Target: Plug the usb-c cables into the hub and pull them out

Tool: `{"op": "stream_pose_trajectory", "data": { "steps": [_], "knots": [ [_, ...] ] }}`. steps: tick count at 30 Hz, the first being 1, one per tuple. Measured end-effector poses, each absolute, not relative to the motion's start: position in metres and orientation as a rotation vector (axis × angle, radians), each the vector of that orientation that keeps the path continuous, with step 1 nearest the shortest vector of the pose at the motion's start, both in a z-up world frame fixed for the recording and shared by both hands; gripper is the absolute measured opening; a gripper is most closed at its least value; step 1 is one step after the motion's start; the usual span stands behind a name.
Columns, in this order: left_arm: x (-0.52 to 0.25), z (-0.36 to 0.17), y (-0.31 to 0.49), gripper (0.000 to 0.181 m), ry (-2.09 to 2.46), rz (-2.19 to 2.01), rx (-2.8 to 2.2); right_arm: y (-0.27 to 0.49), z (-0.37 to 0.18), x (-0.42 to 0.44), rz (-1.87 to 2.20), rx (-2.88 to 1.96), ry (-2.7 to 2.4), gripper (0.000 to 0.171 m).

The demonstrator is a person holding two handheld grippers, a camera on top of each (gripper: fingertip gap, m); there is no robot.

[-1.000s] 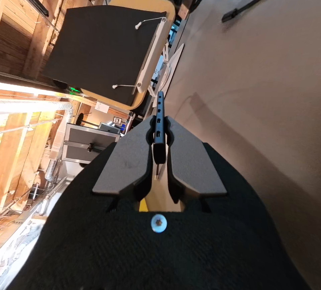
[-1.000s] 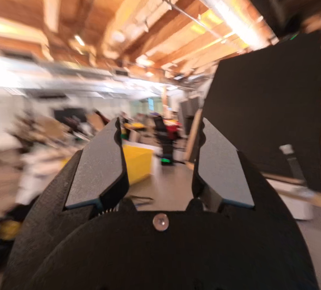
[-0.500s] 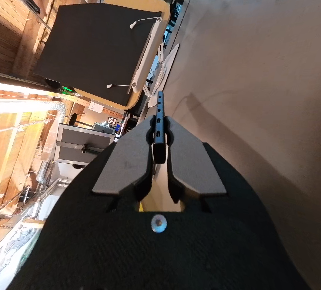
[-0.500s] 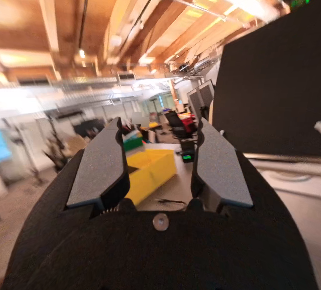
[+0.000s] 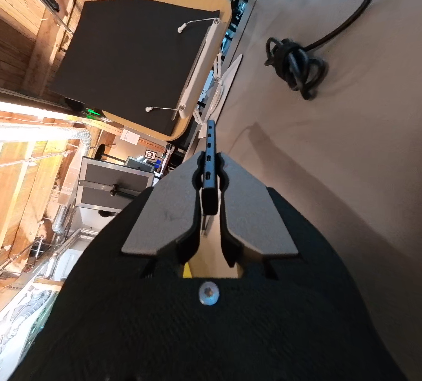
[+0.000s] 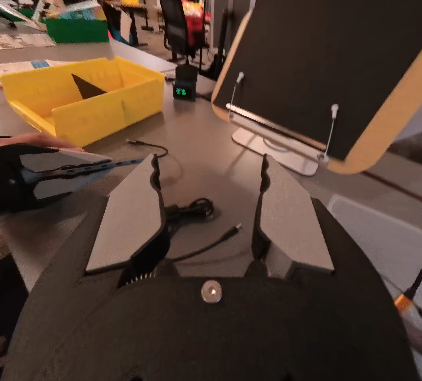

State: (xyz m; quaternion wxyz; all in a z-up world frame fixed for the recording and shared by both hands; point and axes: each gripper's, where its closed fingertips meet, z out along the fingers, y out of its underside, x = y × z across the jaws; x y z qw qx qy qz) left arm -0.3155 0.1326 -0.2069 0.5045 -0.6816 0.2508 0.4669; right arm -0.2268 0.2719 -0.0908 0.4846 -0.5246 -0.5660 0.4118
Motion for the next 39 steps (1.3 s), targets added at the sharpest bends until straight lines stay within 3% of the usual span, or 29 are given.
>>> {"op": "stream_pose_trajectory", "data": {
  "steps": [5, 9, 12, 14, 18, 22, 27, 34, 39],
  "knots": [
    [-0.319, -0.203, 0.131, 0.007, 0.589, 1.154, -1.634, 0.298, -0.119, -0.203, 0.988, -1.574, -1.436, 0.082],
    [-0.322, -0.201, 0.131, 0.007, 0.571, 1.175, -1.631, 0.302, -0.146, -0.185, 0.976, -1.712, -1.557, 0.044],
    [-0.325, -0.198, 0.13, 0.007, 0.556, 1.198, -1.621, 0.303, -0.168, -0.184, 0.901, -1.809, -1.616, 0.037],
    [-0.326, -0.196, 0.129, 0.007, 0.547, 1.214, -1.615, 0.3, -0.175, -0.186, 0.853, -1.823, -1.635, 0.021],
    [-0.327, -0.196, 0.128, 0.007, 0.548, 1.237, -1.609, 0.293, -0.202, -0.191, 0.731, -1.865, -1.719, 0.038],
    [-0.325, -0.198, 0.129, 0.007, 0.568, 1.237, -1.611, 0.298, -0.222, -0.2, 0.686, -1.909, -1.725, 0.037],
    [-0.324, -0.199, 0.131, 0.007, 0.581, 1.235, -1.614, 0.294, -0.223, -0.22, 0.841, -1.88, -1.703, 0.012],
    [-0.325, -0.194, 0.129, 0.007, 0.56, 1.245, -1.59, 0.258, -0.169, -0.233, 0.822, -1.343, -1.815, 0.008],
    [-0.317, -0.195, 0.132, 0.007, 0.624, 1.273, -1.56, 0.198, -0.177, -0.239, 0.766, -1.082, -2.015, 0.008]
  ]
}}
